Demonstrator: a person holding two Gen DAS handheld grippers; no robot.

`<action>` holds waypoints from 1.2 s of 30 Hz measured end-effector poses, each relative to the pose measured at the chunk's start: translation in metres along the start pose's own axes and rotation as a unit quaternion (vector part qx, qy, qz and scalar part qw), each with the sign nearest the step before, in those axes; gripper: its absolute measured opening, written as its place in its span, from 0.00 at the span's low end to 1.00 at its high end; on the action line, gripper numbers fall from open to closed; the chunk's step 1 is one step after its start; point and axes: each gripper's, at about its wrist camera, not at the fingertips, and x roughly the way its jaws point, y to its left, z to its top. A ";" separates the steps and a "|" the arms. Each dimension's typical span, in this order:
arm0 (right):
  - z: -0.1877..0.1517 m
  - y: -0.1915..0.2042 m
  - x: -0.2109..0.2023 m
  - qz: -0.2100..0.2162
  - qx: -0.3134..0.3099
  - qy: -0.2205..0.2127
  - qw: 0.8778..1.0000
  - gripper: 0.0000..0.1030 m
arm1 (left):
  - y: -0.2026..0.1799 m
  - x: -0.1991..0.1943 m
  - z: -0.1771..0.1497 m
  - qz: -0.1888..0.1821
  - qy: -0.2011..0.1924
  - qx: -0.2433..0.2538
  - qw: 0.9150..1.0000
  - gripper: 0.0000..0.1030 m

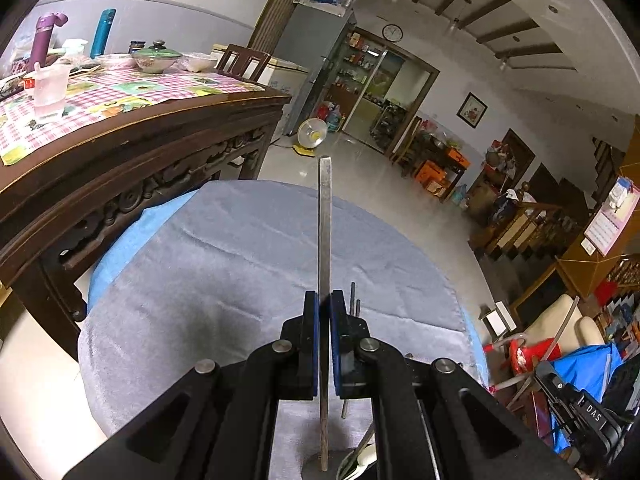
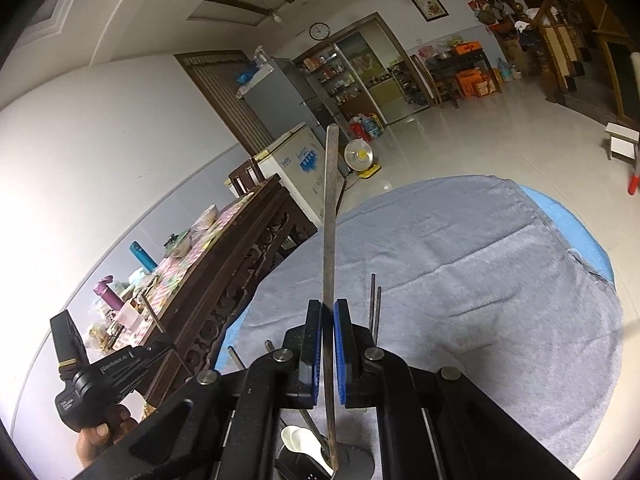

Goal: Organize utensils
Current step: 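Lower both chopsticks tip-first into the holder beside the spoons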

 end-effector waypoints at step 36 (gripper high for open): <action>-0.021 0.031 0.008 0.022 -0.038 0.002 0.999 0.07 | -0.026 -0.012 -0.015 -0.024 -0.020 0.022 0.999 0.05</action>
